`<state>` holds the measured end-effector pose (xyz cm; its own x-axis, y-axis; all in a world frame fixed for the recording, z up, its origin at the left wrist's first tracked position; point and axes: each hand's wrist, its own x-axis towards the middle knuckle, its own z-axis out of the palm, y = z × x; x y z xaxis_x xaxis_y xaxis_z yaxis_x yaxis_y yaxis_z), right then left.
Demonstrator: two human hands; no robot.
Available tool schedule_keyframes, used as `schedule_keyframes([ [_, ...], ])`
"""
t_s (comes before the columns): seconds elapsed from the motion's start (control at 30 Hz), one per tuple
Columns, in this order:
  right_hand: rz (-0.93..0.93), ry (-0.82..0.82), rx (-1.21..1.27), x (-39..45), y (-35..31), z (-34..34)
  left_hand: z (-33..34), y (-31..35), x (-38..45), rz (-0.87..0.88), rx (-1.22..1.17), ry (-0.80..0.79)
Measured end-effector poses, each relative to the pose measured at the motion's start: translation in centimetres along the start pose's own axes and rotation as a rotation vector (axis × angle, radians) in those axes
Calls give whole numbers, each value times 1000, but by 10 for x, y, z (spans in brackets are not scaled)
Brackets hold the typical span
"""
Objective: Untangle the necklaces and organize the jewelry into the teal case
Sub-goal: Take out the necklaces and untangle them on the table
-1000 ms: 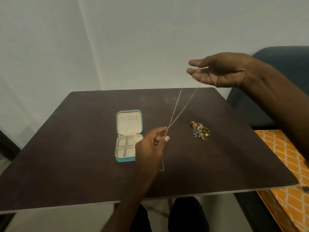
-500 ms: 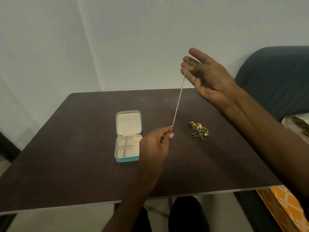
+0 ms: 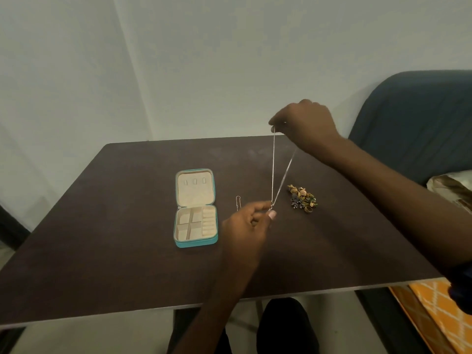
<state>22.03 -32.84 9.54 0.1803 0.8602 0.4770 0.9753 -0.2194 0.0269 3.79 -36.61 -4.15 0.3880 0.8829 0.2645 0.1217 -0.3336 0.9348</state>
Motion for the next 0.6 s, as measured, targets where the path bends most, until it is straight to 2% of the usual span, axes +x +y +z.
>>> schedule_keyframes([
  [0.27, -49, -183, -142, 0, -2, 59, 18, -19, -8, -254, 204, -145],
  [0.43, -59, -303, -166, -6, 2, 97, 22, -29, -17, -80, 598, -210],
  [0.6, -99, -348, -182, -8, 5, 119, 26, -45, -23, -23, 721, -271],
])
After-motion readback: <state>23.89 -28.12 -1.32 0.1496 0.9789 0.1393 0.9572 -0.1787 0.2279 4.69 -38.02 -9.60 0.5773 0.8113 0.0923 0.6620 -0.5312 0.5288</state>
